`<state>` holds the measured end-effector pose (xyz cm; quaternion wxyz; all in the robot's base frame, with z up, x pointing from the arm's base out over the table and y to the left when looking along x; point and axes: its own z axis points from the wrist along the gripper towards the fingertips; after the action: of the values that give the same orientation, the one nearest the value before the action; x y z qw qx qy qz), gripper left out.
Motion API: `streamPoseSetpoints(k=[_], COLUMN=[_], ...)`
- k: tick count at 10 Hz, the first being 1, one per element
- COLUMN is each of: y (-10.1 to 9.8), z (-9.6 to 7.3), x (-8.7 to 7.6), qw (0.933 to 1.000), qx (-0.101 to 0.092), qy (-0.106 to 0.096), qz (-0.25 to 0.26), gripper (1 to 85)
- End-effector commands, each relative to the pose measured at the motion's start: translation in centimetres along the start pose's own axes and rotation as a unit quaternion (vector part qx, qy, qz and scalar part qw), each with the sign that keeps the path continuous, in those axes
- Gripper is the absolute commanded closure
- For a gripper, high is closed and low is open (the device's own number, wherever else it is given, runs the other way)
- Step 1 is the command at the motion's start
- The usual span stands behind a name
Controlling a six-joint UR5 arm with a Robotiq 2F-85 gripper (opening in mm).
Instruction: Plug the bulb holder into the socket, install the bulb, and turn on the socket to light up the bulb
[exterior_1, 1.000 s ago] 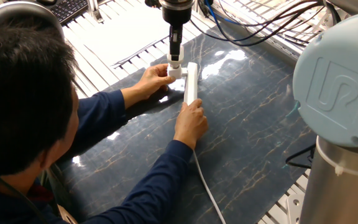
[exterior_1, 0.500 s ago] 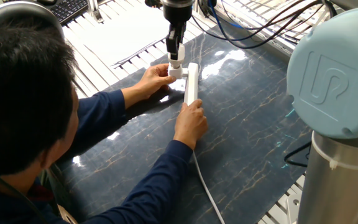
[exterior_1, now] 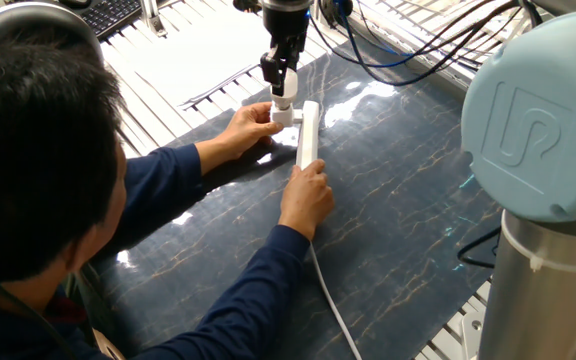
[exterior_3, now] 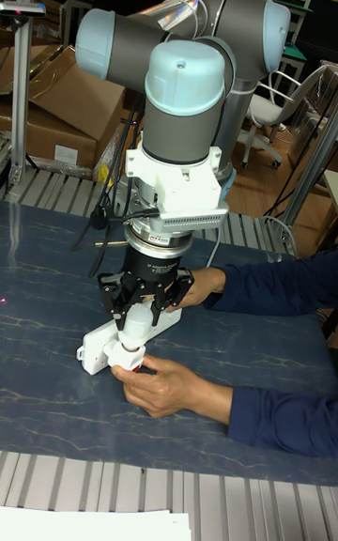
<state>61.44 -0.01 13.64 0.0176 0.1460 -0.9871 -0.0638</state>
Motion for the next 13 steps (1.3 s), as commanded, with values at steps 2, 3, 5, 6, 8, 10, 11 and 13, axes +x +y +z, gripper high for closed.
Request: streamPoseSetpoints(k=[2, 3, 5, 6, 8, 10, 11, 13], y=[0.2, 0.3, 0.2, 0.3, 0.5, 0.6, 0.8, 0.3], z=[-0.2, -0.1, -0.1, -0.2, -0.3, -0.3, -0.5, -0.5], x=[-0.5, -0.5, -0.7, -0.9, -1.2, -1.5, -1.8, -1.9], qw=[0.9986, 0.9986, 0.9986, 0.999, 0.9994, 0.9994, 0.9994, 0.9996], qx=[-0.006, -0.007, -0.006, -0.008, -0.01, -0.015, -0.014, -0.005], qy=[-0.01, -0.01, -0.014, -0.017, -0.021, -0.028, -0.028, -0.029], qz=[0.052, 0.051, 0.05, 0.041, 0.025, 0.015, 0.016, 0.001], gripper=[79.7, 74.0, 65.0, 55.7, 35.3, 28.0, 24.3, 23.3])
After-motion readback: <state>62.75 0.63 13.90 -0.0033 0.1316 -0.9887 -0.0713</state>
